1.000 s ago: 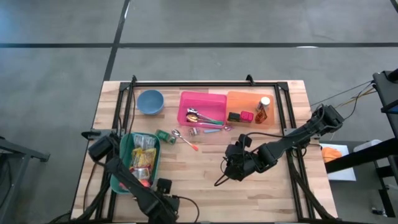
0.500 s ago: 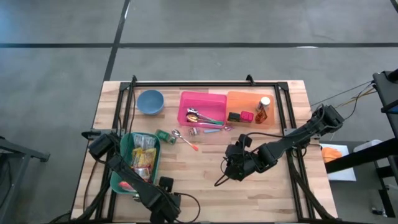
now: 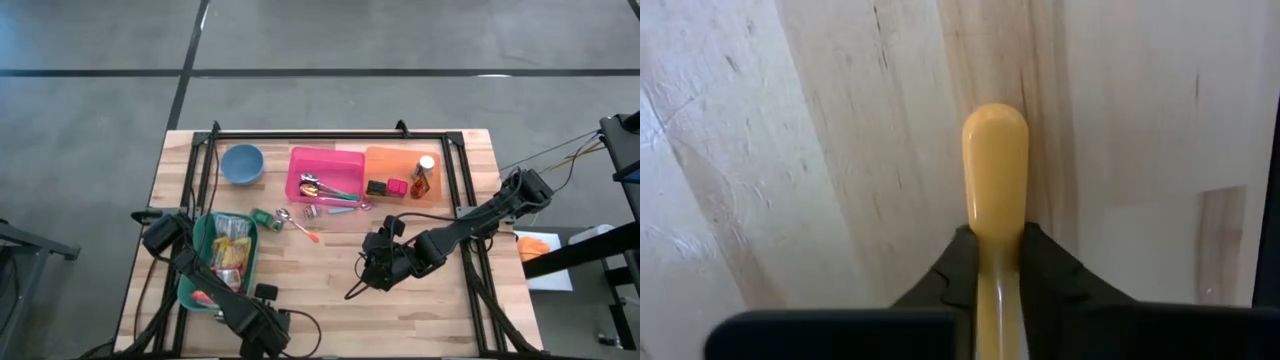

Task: Pick & Place Food Item
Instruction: Put the yellow spoon into the pink bin

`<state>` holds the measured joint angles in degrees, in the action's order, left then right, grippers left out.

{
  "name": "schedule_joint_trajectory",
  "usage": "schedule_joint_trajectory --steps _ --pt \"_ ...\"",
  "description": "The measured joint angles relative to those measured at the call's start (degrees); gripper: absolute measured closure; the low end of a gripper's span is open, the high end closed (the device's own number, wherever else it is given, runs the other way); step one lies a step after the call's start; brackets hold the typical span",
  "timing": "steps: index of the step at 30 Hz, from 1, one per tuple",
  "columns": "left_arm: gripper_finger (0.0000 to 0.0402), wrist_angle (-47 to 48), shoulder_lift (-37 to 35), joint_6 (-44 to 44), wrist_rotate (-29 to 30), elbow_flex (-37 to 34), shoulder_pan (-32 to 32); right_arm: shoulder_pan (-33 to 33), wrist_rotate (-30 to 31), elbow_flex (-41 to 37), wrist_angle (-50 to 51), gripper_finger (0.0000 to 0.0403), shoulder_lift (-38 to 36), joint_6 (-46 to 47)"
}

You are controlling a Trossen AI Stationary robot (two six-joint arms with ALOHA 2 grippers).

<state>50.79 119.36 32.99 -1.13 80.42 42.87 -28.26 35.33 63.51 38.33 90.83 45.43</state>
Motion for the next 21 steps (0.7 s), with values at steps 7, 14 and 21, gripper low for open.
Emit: schedule_joint_trajectory --steps 7,14,21 --pt "0.0371 0.2 0.0 0.0 -3.1 0.2 -0.7 0.0 0.0 0.0 -0.1 0.0186 0.0 0.0" --pt "0.0371 -0.4 0.0 1.3 -5.0 2.9 -1.1 0.0 0.0 0.0 -0.2 0.0186 0.0 0.7" --pt "0.0371 -0.8 -0.6 1.3 -2.7 6.0 -1.7 0.0 0.0 0.0 -0.2 0.0186 0.0 0.9"
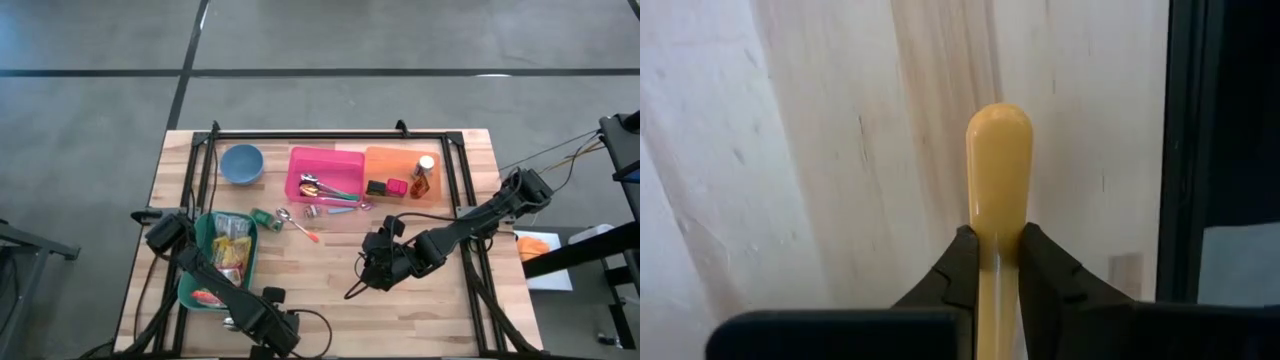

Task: Pick & Place Food Item
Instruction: Put the yellow spoon into the pink bin

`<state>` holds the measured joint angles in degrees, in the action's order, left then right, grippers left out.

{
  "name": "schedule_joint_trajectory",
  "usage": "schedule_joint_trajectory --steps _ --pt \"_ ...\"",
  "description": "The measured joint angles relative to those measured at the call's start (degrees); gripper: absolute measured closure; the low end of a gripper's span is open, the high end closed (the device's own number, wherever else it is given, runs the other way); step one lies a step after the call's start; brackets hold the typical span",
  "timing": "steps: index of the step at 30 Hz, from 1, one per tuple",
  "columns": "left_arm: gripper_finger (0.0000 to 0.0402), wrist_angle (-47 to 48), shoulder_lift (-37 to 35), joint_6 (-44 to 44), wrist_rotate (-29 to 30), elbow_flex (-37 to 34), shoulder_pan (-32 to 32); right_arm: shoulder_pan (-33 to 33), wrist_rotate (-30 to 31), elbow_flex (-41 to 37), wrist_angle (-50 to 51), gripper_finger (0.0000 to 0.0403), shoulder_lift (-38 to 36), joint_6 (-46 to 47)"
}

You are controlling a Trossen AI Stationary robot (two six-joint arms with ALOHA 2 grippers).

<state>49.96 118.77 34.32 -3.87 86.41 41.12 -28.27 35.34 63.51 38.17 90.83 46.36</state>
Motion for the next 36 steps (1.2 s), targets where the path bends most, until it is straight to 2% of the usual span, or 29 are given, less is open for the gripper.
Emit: schedule_joint_trajectory --steps 13,22,29,36 --pt "0.0371 0.2 -0.5 -4.0 6.0 6.5 -1.8 0.0 0.2 0.0 0.4 0.0186 0.0 -0.2" --pt "0.0371 5.2 -1.9 -9.5 10.3 11.8 -4.5 0.2 0.2 0.4 0.6 0.0186 0.0 -0.4" --pt "0.0371 16.0 -7.3 -12.9 16.2 14.2 -8.6 0.1 0.2 1.7 0.5 0.0186 0.0 -0.5" --pt "0.0371 19.2 -15.5 -21.3 19.4 13.4 -16.5 0.1 0.2 1.9 0.5 0.0186 0.0 -0.2"
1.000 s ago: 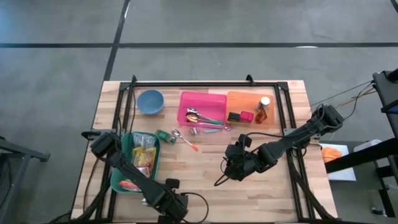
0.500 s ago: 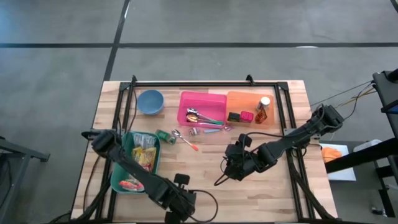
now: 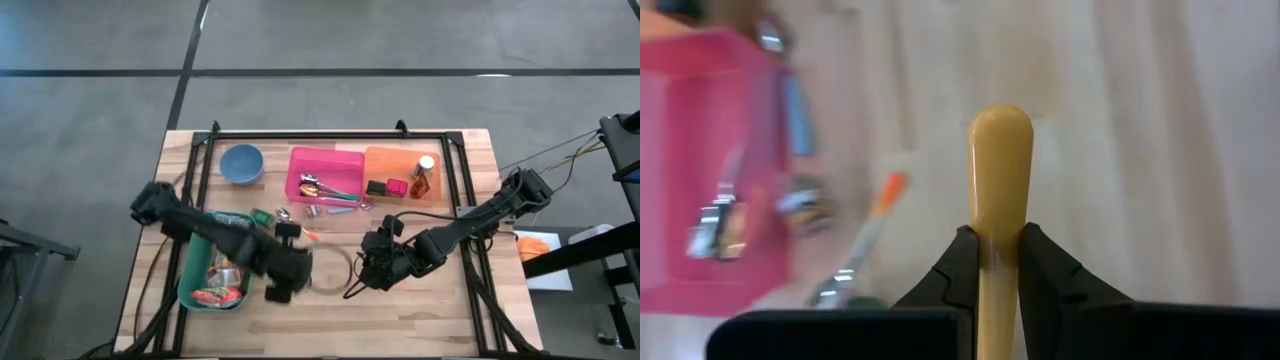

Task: Pick & Place Food Item
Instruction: Put the yellow spoon into the pink bin

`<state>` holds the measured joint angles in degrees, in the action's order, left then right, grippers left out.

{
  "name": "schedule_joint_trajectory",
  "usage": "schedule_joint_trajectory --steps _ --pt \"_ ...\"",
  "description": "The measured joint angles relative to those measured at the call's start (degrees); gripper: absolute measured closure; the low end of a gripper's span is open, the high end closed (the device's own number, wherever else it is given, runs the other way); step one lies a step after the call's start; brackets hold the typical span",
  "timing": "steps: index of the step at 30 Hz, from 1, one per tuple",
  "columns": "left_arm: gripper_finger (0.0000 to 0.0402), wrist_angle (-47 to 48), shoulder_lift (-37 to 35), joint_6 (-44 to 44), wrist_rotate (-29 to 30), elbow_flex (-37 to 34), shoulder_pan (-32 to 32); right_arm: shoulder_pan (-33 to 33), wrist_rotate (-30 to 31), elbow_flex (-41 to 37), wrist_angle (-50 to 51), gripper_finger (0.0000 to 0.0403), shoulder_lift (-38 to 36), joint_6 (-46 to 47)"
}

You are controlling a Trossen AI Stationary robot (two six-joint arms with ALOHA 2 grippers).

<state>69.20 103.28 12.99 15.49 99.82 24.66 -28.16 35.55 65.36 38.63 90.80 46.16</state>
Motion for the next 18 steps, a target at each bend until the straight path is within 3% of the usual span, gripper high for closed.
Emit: schedule_joint_trajectory --steps 10,18 --pt "0.0371 0.1 -5.2 -15.1 -1.0 -0.1 -22.8 -0.1 -4.5 0.0 -0.2 0.0186 0.0 0.4" --pt "0.0371 -9.6 -1.7 -24.6 -11.9 -1.7 -40.8 -0.1 -4.6 0.0 -0.6 0.0186 0.0 0.4"
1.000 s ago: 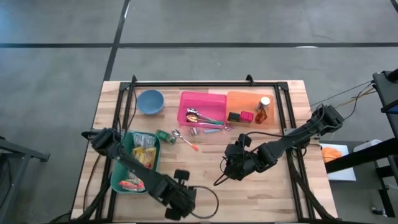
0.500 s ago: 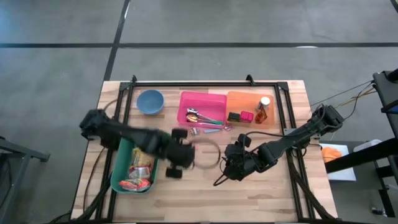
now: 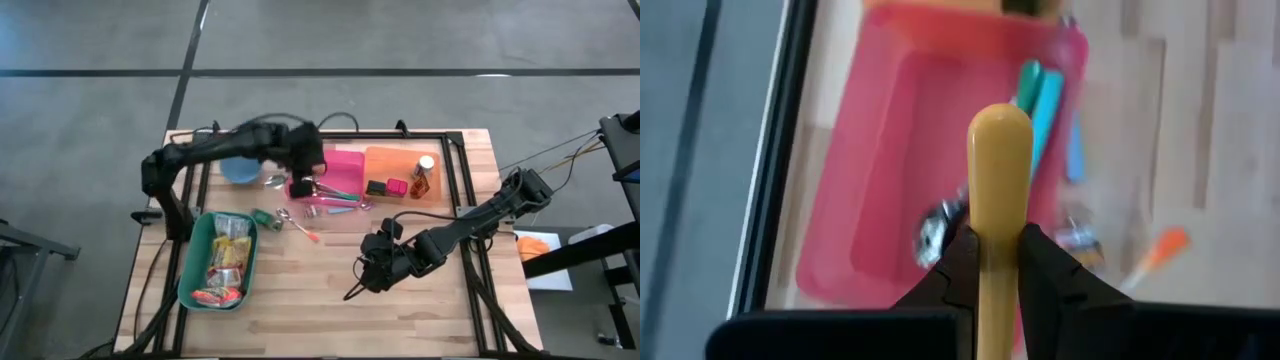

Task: Pick & Place Food Item
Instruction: Put the yellow spoon into the pink bin

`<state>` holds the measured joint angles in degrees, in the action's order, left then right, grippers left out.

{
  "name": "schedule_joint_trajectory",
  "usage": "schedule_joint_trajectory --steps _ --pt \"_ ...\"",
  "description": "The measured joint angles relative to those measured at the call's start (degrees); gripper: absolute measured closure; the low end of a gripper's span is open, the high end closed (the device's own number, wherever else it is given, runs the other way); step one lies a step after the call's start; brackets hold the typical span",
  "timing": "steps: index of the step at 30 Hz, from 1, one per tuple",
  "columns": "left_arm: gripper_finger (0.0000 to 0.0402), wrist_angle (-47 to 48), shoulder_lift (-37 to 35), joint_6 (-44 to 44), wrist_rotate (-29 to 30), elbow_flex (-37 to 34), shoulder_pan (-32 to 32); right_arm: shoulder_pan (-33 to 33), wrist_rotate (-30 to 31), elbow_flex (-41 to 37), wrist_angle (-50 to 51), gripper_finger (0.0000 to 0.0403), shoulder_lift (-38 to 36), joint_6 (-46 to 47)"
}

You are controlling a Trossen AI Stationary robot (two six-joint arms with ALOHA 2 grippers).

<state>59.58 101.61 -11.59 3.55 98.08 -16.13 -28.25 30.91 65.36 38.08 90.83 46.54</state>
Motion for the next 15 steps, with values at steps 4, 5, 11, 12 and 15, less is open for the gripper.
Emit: schedule_joint_trajectory --steps 4,5,11,12,15 --pt "0.0371 -5.5 2.1 -3.8 -4.2 -1.0 -4.3 0.0 0.1 0.0 -0.4 0.0186 0.0 0.0" --pt "0.0371 -6.4 2.8 -4.4 -4.5 -1.0 -5.0 0.0 0.1 0.0 -0.6 0.0186 0.0 0.0" --pt "0.0401 -11.0 6.9 -11.6 -4.6 -1.0 -6.5 0.0 0.3 0.0 -2.2 0.0186 0.0 0.0" --pt "0.0399 -11.6 7.6 -12.3 -4.7 -1.0 -6.6 0.0 0.3 0.0 -2.7 0.0186 0.0 0.0" --pt "0.0398 -13.8 9.8 -14.0 -4.9 -1.0 -6.8 0.0 0.4 0.0 -3.9 0.0186 0.0 0.0"
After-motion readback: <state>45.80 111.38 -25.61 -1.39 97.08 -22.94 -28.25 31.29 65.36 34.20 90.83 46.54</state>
